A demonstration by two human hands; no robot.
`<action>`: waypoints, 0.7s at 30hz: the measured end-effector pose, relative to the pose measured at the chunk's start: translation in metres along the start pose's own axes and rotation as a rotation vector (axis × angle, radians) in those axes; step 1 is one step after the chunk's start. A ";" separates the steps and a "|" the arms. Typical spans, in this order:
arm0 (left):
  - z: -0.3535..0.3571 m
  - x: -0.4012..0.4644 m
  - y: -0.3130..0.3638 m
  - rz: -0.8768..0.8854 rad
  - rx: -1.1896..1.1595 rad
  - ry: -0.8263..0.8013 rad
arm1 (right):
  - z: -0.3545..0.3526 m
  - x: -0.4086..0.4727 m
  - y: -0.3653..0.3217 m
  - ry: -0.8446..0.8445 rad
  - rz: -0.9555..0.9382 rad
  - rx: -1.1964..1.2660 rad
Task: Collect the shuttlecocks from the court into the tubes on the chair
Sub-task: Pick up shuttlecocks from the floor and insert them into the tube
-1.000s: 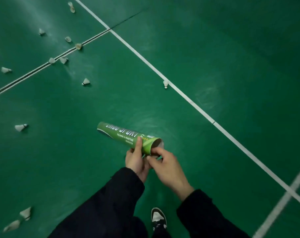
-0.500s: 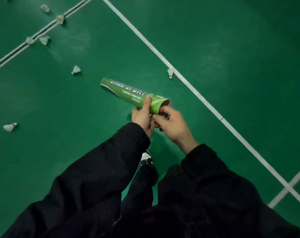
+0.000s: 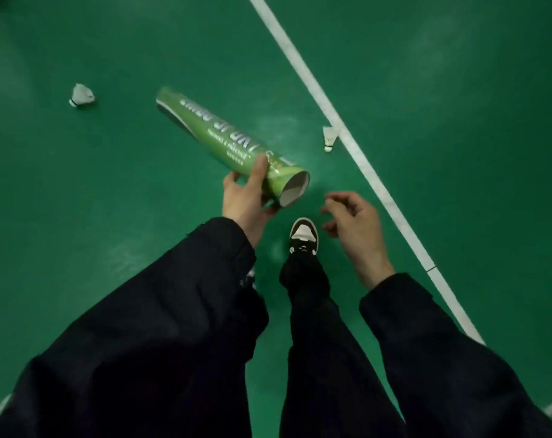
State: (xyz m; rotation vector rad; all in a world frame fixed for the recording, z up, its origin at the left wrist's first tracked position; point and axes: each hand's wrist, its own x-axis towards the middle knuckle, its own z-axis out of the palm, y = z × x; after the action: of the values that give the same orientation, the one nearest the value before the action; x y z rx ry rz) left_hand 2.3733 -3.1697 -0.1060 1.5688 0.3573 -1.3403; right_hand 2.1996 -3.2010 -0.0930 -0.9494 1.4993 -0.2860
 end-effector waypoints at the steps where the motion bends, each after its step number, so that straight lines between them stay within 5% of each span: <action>1: 0.007 0.022 0.001 -0.002 0.006 0.006 | 0.002 0.029 0.006 0.011 0.014 -0.019; 7: 0.053 0.165 0.000 -0.070 0.022 0.017 | 0.019 0.193 0.051 0.082 0.053 -0.163; 15: 0.084 0.307 0.002 -0.121 0.130 -0.074 | 0.054 0.408 0.101 0.205 -0.169 -0.610; 19: 0.086 0.329 0.007 -0.123 0.160 -0.092 | 0.042 0.455 0.123 0.180 -0.098 -0.878; 21: 0.087 0.323 0.013 -0.135 0.162 -0.075 | 0.032 0.438 0.115 0.220 -0.030 -0.816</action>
State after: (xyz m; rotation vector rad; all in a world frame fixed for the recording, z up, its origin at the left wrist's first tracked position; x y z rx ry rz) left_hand 2.4438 -3.3631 -0.3698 1.6452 0.3199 -1.5614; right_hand 2.2358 -3.4217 -0.4878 -1.6187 1.8419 0.2395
